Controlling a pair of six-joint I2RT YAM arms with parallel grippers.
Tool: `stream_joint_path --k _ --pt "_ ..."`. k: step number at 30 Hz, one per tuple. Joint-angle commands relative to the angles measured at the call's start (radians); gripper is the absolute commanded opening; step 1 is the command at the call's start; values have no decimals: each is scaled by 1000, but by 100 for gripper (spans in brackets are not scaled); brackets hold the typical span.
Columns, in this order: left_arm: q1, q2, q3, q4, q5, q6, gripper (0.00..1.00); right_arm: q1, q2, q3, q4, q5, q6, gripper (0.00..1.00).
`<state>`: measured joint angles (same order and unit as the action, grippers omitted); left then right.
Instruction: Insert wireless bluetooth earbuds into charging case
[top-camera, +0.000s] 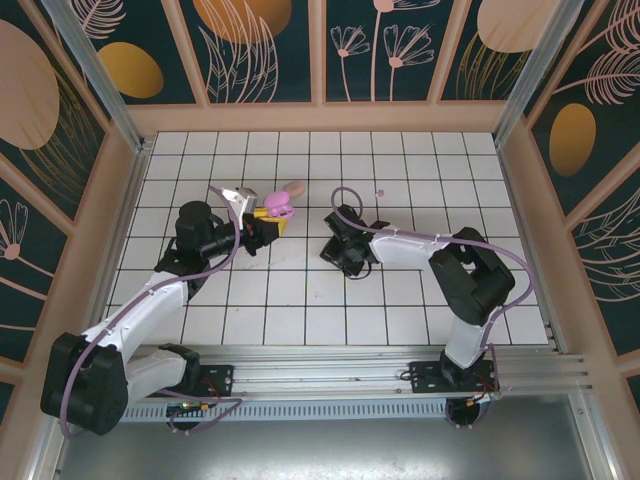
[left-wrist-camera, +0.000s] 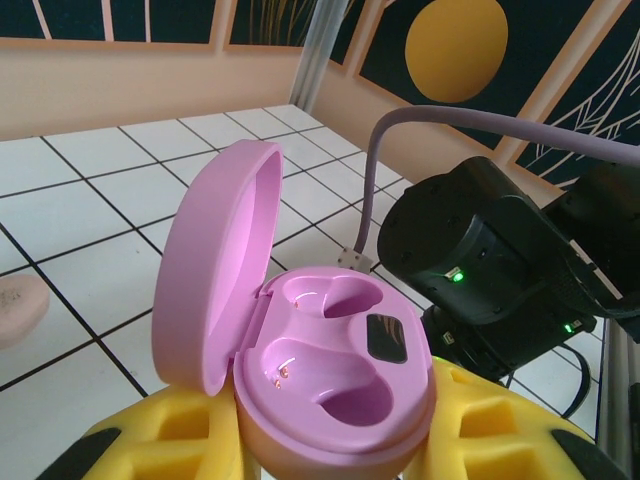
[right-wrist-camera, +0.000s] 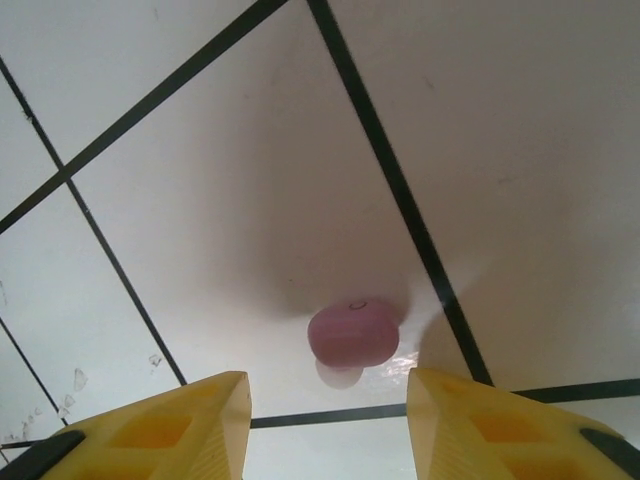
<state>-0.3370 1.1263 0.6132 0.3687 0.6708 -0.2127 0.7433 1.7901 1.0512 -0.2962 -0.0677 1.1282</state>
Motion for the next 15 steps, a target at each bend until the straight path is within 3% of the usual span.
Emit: stream_joint_path --k 1,15 --pt "-6 -13 0 8 6 9 6 -18 22 19 -34 38 -29 42" --pt "-5 -11 -1 4 7 13 6 -19 87 122 -65 29 -99 34"
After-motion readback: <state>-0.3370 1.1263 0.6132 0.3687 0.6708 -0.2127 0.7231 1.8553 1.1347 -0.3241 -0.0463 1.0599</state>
